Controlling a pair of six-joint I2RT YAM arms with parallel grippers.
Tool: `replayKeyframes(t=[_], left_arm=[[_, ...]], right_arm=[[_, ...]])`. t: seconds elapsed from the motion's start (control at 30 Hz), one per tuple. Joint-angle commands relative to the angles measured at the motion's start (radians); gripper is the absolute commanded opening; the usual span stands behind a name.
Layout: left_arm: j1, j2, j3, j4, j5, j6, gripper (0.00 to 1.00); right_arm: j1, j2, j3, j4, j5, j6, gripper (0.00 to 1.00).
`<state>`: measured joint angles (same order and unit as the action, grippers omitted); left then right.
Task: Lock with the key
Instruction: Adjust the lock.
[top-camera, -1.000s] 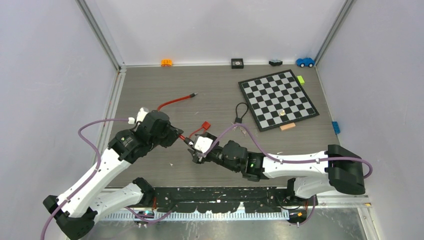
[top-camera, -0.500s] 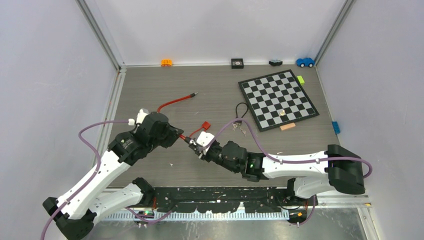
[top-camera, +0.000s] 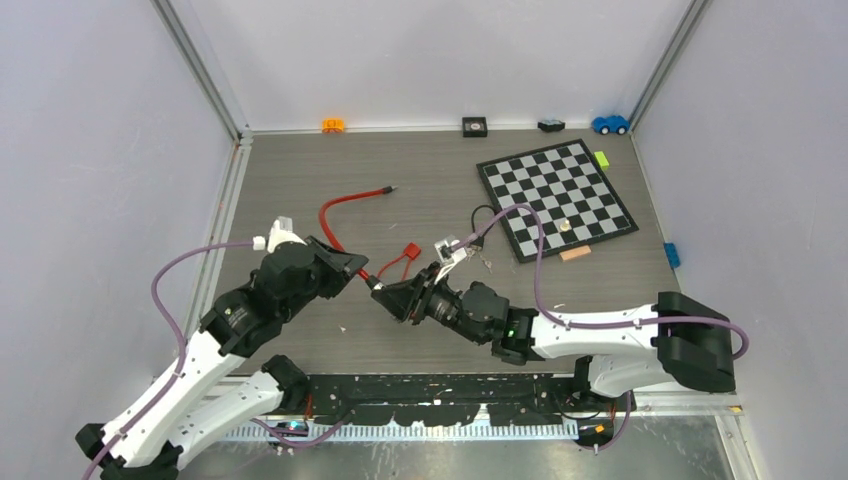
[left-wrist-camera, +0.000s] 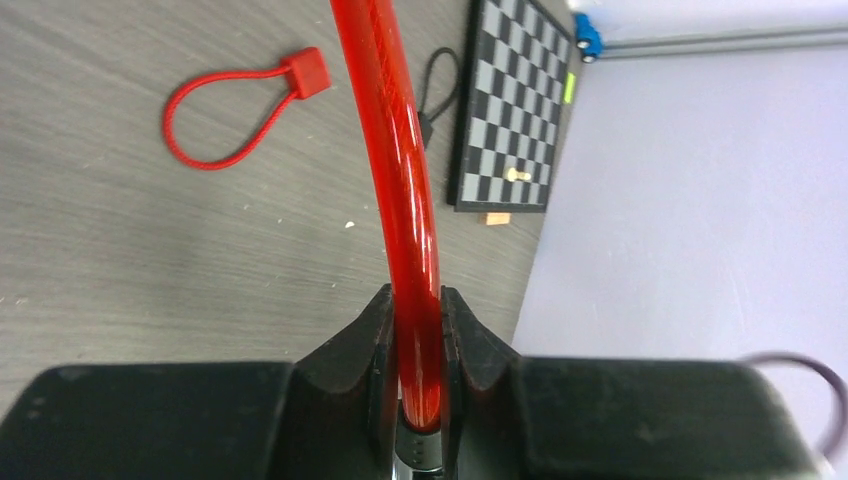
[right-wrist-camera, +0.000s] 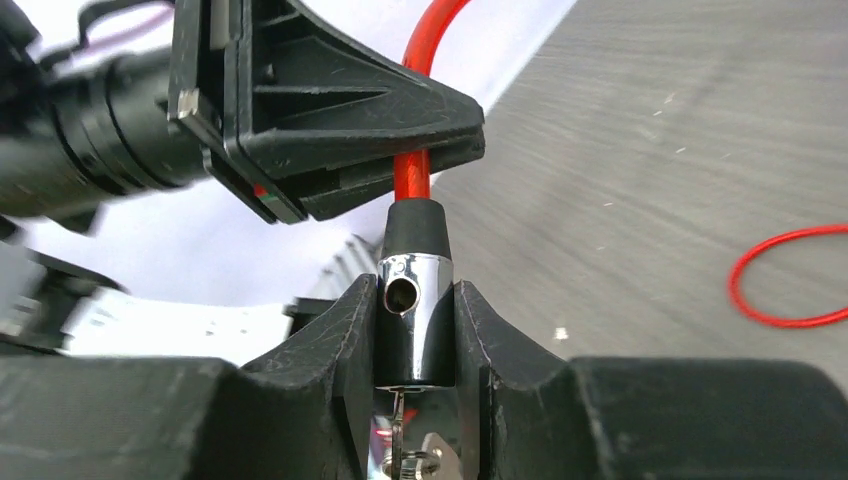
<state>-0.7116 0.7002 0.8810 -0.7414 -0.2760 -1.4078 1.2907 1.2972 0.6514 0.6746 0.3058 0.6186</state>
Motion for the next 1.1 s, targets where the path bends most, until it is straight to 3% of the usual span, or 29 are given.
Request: replayKeyframes(t=[0.0,0.23,0.3,0.47,0.57,0.63,0.73,0.8,0.9,1.0,1.07], left_arm=[[0.000,-0.083,-0.052,0.205,-0.007,0.173,0.00],[-0.001,-0.166,-0.143,0.306,0.013,0.219,0.00],[0.000,-0.190,-0.175,0.352,0.021,0.231,0.00],[0.000,-0.235,-0.218,0.397,0.023,0.272,0.00],[0.000,-0.238,-0.211,0.386,0.031,0.330,0.00],[0.000,-0.232,-0.194,0.357,0.032,0.367,0.00],[0.000,-0.211,-0.159,0.309,0.041,0.409,0.00],[0.000,-0.193,-0.130,0.288,0.059,0.450,0.00],[0.000,-0.169,-0.089,0.246,0.071,0.515,0.00],[0.000,-0.124,-0.040,0.171,0.074,0.595,0.00],[0.000,-0.086,0.007,0.100,0.070,0.639,0.00]], right_arm=[[-0.008,-0.023,-0.050,0.270,0.062,0.475,0.01],[-0.007,0.199,-0.117,0.756,0.179,0.922,0.01],[-0.005,0.240,-0.103,0.764,0.206,1.036,0.01],[0.005,0.235,-0.095,0.764,0.223,0.970,0.04],[0.005,0.182,-0.144,0.764,0.260,0.883,0.24],[0.004,0.142,-0.184,0.762,0.272,0.814,0.47],[0.003,0.060,-0.246,0.734,0.276,0.661,0.74],[0.002,-0.023,-0.290,0.658,0.292,0.558,0.80],[-0.011,-0.205,-0.313,0.375,0.332,0.435,0.82],[-0.027,-0.372,-0.163,-0.213,0.384,0.190,0.85],[-0.061,-0.375,-0.023,-0.503,0.406,-0.023,0.87]])
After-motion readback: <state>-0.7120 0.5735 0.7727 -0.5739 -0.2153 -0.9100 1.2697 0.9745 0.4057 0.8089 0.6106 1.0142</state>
